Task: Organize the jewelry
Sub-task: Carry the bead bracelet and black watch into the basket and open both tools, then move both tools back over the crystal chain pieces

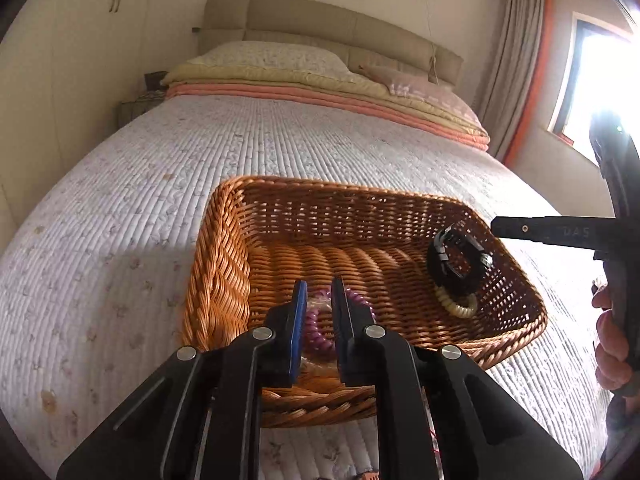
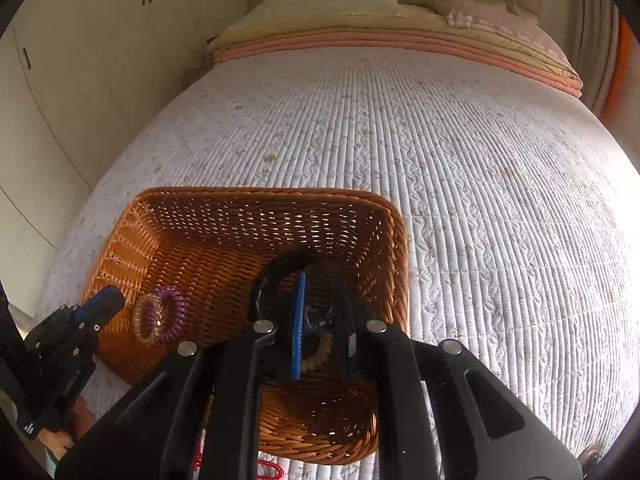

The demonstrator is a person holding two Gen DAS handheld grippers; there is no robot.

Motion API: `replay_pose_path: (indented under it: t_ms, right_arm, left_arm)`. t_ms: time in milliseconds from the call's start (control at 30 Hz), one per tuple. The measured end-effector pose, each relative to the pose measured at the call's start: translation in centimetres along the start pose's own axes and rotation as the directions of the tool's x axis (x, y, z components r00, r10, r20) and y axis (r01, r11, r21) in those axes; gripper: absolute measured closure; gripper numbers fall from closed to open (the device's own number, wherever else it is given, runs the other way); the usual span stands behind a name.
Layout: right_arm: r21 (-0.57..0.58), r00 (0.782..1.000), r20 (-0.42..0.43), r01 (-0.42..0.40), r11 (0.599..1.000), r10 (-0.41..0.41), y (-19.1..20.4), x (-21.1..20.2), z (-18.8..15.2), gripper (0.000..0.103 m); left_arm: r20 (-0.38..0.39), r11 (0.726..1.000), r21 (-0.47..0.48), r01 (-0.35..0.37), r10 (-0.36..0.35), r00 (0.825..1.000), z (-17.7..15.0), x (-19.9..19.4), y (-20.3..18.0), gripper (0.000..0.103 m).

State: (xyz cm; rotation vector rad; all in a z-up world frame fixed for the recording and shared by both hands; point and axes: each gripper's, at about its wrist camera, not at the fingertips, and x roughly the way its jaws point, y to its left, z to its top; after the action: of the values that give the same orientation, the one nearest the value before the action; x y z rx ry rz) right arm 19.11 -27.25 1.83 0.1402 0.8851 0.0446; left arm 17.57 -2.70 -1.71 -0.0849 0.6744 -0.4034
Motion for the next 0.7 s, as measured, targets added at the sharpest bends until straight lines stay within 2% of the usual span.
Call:
replay_pose_path:
  t_ms: [67, 100, 233, 333, 533, 700]
  right_arm:
    - [0.006, 0.999, 0.032, -0.02, 1.0, 0.02, -0.3, -1.3, -0.5, 0.078]
    - [0.01, 0.999, 0.04, -0.036, 0.999, 0.036, -0.3, -1.8, -0.8, 0.077]
    - [0.01, 0.993, 0.089, -0.077, 0.997, 0.075, -0.3, -4.8, -2.8, 0.054]
    - [-0.019, 0.988, 0.142, -0.058, 0.998, 0.06, 0.7, -7.6, -4.8, 0.054]
    - [-0.062, 0.968, 0.244, -0.039, 0.997, 0.053, 2.7, -12.4, -9.4, 0.054]
    - [-0.073, 0.96, 0.269, -0.06, 0.996, 0.077, 3.7, -13.4, -14.2, 0.054]
  left_arm:
    - [0.019, 1.0, -0.01, 0.013, -0.013, 1.0, 0.2, -0.8, 0.1, 0.079]
    - [0.032, 1.0, -0.013, 0.02, -0.02, 0.999, 0.1, -1.4, 0.1, 0.077]
    - [0.064, 0.999, -0.008, 0.035, -0.034, 0.997, 0.1, -4.1, -0.5, 0.072]
    - [0.098, 0.999, -0.014, 0.05, -0.049, 0.994, -0.7, -6.9, -1.0, 0.062]
    - [0.134, 0.997, 0.001, 0.074, -0.073, 0.988, -3.0, -12.6, -2.3, 0.06]
    - [0.114, 0.995, 0.018, 0.101, -0.103, 0.988, -6.0, -15.6, -3.4, 0.058]
